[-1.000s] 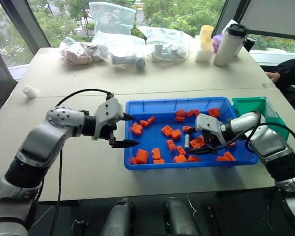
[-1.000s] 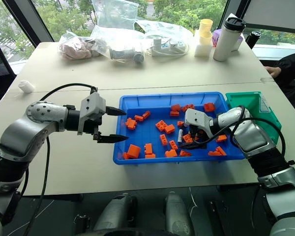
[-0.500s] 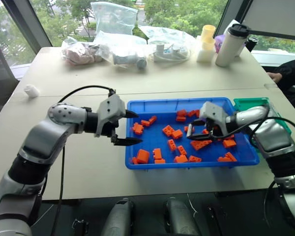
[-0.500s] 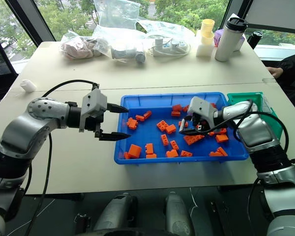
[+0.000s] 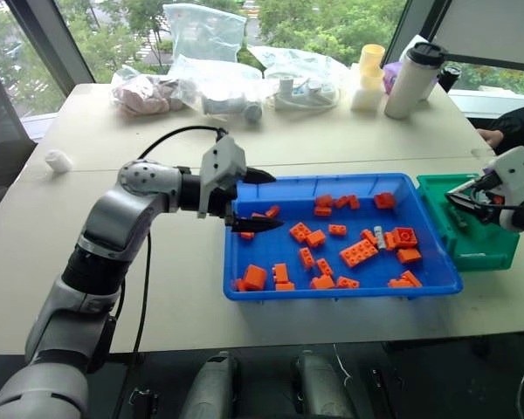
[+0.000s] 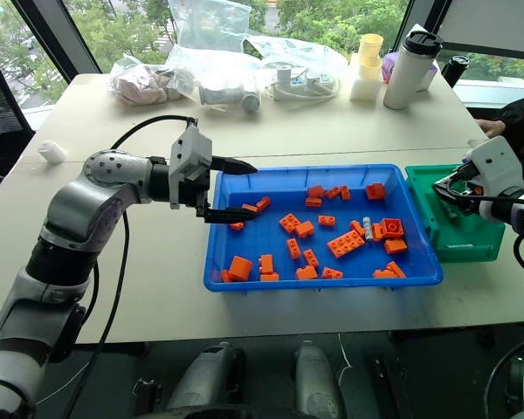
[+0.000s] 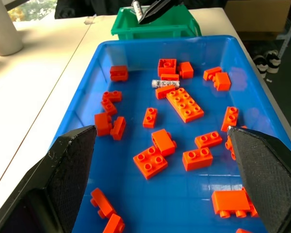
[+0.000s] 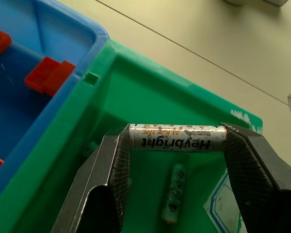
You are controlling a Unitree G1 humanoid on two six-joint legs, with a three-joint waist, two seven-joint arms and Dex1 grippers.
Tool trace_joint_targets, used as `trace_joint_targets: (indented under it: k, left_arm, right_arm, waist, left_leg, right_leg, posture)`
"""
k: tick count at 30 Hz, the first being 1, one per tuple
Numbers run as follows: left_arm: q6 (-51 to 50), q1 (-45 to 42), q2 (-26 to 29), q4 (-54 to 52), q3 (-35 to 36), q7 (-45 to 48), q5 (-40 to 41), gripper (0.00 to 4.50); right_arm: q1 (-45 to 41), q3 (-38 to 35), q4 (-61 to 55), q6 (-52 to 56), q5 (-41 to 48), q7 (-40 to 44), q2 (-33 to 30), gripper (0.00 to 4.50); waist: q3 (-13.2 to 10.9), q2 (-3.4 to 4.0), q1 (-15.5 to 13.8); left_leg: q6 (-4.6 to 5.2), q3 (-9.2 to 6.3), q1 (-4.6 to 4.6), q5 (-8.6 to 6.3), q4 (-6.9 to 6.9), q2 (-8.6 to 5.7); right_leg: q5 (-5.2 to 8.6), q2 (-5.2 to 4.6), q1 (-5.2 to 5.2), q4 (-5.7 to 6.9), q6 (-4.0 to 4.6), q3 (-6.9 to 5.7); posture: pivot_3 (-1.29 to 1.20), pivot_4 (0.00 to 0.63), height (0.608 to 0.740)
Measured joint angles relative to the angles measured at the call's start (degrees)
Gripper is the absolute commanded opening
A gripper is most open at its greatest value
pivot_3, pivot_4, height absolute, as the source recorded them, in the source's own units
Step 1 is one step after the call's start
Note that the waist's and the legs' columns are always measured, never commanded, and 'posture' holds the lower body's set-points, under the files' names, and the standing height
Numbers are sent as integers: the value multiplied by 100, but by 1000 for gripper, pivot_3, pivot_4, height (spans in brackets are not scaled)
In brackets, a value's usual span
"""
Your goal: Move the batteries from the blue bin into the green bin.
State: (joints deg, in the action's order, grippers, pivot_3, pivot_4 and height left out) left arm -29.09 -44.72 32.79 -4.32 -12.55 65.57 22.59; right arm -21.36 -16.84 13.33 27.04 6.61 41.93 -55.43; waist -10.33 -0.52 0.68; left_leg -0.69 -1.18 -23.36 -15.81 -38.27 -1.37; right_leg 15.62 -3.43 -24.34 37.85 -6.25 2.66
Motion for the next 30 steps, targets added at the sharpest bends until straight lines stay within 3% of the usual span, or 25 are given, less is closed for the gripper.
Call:
trace_joint_targets:
  k: [4,9,16,24,30]
  left_arm:
    - [141,-76,-52,119,-9,74,-91,4500]
    - [137,-41,-31,117,-8,79,-132,4500]
    - [64,81,92,-88,5,76,-116,4500]
    - [-47,139,209,-262,8,78,-66,4500]
    - [-214,261,547,-591,3,406,62,4500]
  right_arm:
    - [-4,12,305,-126,-146,-245,-62,2193]
    - [-131,110,613,-195,-200,-294,-72,4468]
    - [-526,223,669,-205,-156,-284,-81,4468]
    - [-765,416,-334,251,216,309,-202,4468]
    - [-124,1000,-1340,-12,430,1766,-864,4468]
  waist:
    - [1,1,38]
    - [1,1,24]
    - [1,1,25]
    - [1,1,-5]
    - [0,2,11]
  left_leg:
    - [0,0,3,0,1,3]
    - [0,0,3,0,0,2]
    - [0,-1,3,0,0,3]
    - [0,-2,1,0,-2,2]
    - [1,-4,-1,-1,-1,4]
  right_leg:
    - [0,4,0,2,0,1]
    - [0,3,0,2,0,3]
    - [0,4,0,3,0,3]
    - [0,2,0,2,0,2]
    - [1,5,1,-2,-1,0]
  posture:
    - [0,150,740]
    - [0,150,740]
    - [0,150,740]
    - [0,150,740]
    - [0,150,740]
